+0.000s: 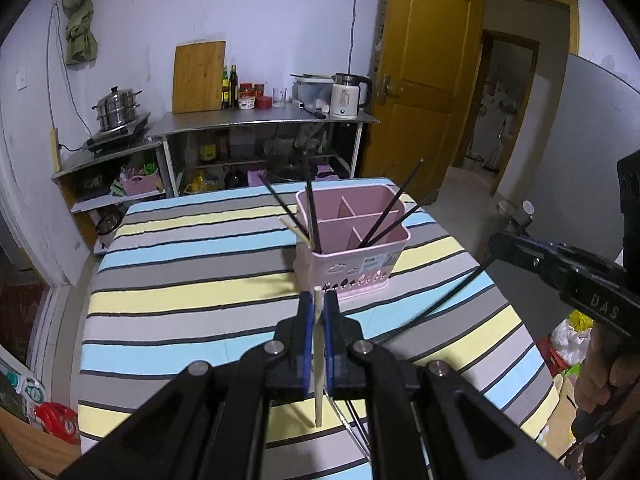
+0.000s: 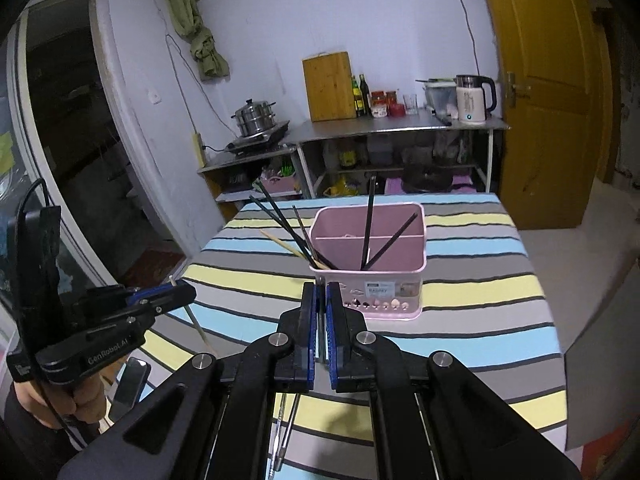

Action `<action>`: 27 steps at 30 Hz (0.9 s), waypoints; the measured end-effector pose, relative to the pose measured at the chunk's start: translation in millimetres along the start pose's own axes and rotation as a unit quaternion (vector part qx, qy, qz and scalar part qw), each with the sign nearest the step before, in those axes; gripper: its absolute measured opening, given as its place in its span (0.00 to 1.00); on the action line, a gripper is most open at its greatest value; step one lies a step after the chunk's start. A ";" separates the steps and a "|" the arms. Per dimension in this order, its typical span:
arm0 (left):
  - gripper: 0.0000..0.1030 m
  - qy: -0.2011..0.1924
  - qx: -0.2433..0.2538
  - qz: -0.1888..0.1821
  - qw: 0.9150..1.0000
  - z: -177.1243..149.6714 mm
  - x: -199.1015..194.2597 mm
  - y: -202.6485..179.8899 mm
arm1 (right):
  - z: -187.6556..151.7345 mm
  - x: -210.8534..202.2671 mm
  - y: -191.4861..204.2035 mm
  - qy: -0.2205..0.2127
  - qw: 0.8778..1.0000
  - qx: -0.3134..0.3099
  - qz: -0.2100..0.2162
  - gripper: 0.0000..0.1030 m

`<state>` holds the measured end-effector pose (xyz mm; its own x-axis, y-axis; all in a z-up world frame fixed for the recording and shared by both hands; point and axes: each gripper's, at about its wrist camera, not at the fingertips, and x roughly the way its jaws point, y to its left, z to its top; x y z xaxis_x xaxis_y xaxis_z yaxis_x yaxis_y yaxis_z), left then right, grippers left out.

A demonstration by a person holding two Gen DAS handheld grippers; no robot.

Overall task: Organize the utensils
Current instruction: 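Carry both held chopsticks over the pink basket and open both tools to drop them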

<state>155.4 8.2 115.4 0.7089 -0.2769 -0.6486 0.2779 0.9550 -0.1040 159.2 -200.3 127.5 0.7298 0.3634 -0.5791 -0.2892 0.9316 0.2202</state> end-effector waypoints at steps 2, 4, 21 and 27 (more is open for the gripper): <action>0.05 -0.001 0.001 -0.003 1.000 3.5 -1.1 -2.8 | -1.7 -6.9 1.8 -0.003 1.000 -0.001 -0.002 0.04; 0.05 -0.002 0.003 -0.006 1.000 6.1 -2.2 -5.1 | -1.0 -9.6 1.0 -0.004 1.000 -0.002 -0.004 0.04; 0.05 -0.029 0.021 -0.034 0.999 69.7 0.0 -27.1 | 40.6 -9.0 -2.9 -0.038 0.999 -0.016 -0.016 0.04; 0.05 -0.042 0.030 -0.027 0.998 104.2 15.1 -31.6 | 71.4 -2.8 1.3 -0.063 0.998 -0.026 -0.019 0.04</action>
<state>224.8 -37.3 187.4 0.7432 -0.3373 -0.5778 0.3533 0.9312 -0.0892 201.0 -199.6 185.5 0.8114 0.3294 -0.4828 -0.2895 0.9441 0.1575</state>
